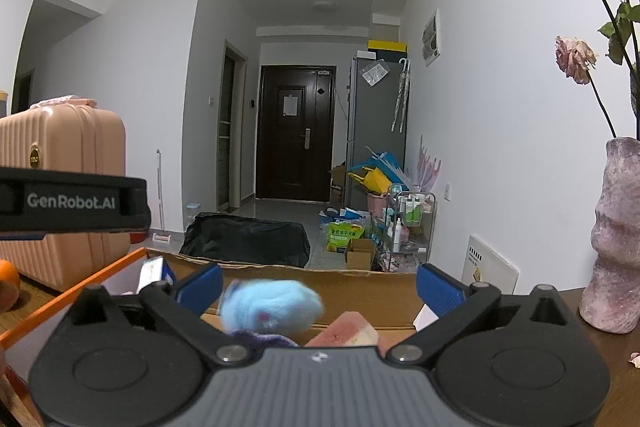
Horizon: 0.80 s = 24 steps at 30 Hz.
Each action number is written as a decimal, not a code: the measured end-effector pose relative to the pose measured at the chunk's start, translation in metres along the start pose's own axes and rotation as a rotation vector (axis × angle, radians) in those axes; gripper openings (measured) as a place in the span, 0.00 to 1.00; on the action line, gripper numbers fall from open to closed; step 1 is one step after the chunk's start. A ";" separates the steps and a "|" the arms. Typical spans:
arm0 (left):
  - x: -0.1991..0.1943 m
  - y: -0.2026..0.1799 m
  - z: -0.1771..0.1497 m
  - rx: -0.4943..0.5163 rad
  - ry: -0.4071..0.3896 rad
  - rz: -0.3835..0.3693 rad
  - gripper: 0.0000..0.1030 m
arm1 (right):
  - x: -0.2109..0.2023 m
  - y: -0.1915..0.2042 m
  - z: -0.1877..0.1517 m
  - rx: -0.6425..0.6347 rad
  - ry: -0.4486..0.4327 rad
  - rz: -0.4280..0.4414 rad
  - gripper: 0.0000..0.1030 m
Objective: Organize soft objects
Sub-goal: 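Open both grippers to drop the pack and plush into the box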
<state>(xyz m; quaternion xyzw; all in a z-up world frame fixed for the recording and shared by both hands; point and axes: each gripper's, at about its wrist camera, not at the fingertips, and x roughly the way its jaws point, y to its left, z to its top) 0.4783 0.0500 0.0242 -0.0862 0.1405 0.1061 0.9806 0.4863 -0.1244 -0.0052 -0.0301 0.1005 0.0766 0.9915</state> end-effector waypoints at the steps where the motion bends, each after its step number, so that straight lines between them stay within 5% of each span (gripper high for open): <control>1: 0.000 0.000 0.000 0.001 0.001 0.001 1.00 | -0.001 -0.001 -0.001 0.001 -0.001 0.000 1.00; 24: -0.035 0.010 -0.004 -0.017 -0.013 0.009 1.00 | -0.044 0.006 -0.012 -0.046 -0.051 -0.027 1.00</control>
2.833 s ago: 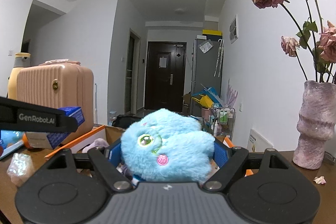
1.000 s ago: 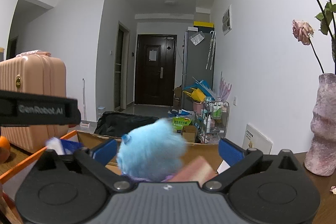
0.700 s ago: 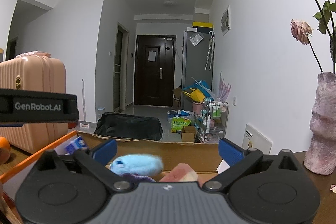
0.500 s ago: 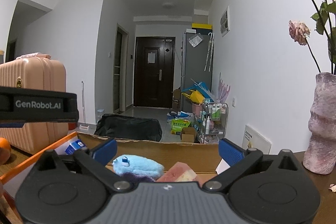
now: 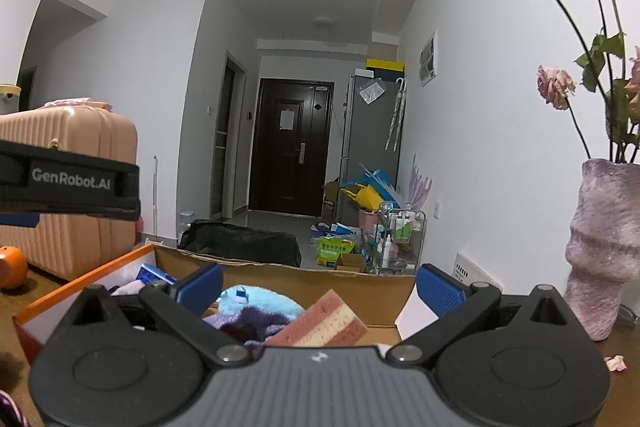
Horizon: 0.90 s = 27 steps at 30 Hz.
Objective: Organize soft objects
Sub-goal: 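Open both grippers to drop the pack and plush into the box, then move the right gripper to the pink satin bow scrunchie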
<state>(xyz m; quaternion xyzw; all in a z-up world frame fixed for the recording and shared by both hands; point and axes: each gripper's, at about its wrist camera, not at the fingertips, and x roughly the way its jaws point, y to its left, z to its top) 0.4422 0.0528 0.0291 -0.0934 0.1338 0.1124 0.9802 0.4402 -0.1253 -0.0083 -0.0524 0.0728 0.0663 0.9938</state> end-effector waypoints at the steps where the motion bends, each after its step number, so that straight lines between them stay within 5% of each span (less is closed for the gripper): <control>1: -0.003 0.001 -0.001 0.004 -0.001 0.002 1.00 | -0.004 0.000 -0.001 0.000 -0.002 -0.001 1.00; 27: -0.113 0.035 -0.023 0.067 -0.068 0.032 1.00 | -0.094 0.007 -0.014 -0.022 0.011 -0.032 1.00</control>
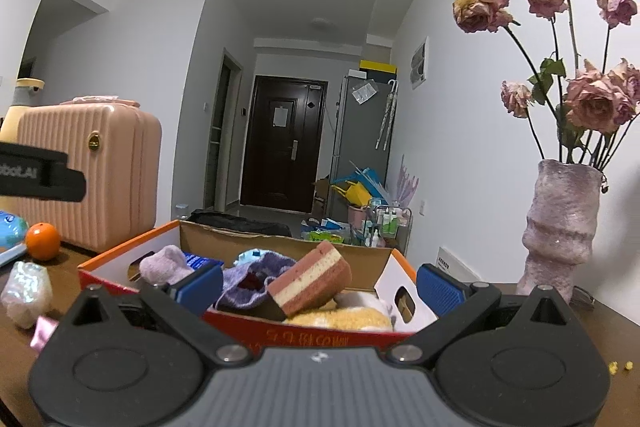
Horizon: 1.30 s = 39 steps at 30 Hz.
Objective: Organize soft objects
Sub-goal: 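Move the right gripper to the pink satin bow scrunchie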
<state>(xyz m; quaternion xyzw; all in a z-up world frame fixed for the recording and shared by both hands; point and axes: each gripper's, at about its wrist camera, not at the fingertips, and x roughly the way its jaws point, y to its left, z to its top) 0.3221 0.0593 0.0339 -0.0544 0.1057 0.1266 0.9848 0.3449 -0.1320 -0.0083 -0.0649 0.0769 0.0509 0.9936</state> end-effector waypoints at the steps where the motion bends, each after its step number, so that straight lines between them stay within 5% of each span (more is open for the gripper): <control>1: -0.004 0.002 -0.001 -0.001 -0.001 0.000 1.00 | -0.004 0.000 -0.001 0.000 0.002 0.000 1.00; 39: -0.099 0.062 -0.031 0.053 0.087 -0.031 1.00 | -0.100 0.042 -0.018 -0.023 0.096 0.079 1.00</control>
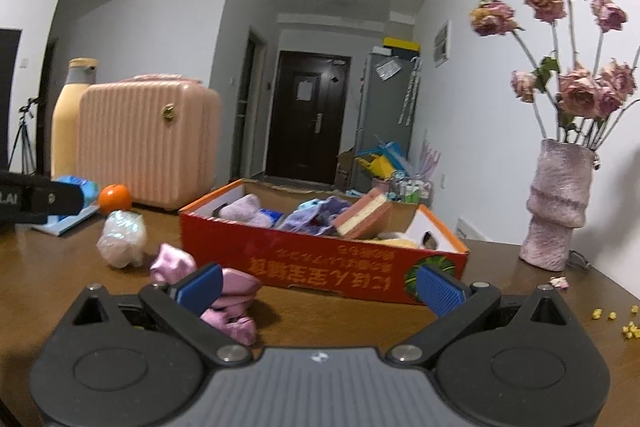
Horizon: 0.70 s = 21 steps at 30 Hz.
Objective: Organize soft objects
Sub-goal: 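Move the right gripper to the pink satin bow scrunchie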
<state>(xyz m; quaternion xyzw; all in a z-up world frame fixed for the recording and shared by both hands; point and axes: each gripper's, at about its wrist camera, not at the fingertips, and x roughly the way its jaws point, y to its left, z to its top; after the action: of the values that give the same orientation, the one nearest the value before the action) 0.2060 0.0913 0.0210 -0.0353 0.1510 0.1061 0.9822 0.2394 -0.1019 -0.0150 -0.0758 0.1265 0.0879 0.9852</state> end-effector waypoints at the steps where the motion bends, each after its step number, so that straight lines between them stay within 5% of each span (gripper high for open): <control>1: 0.000 0.003 0.000 -0.001 0.005 0.001 1.00 | 0.002 0.003 0.000 -0.006 0.009 0.008 1.00; 21: 0.033 0.079 -0.001 -0.022 0.087 0.062 1.00 | 0.076 0.073 0.008 0.027 0.245 0.164 1.00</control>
<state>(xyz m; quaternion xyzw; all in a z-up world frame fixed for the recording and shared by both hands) 0.2192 0.1743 0.0066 -0.0460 0.1936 0.1365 0.9705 0.2998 -0.0179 -0.0366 -0.0618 0.2525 0.1565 0.9528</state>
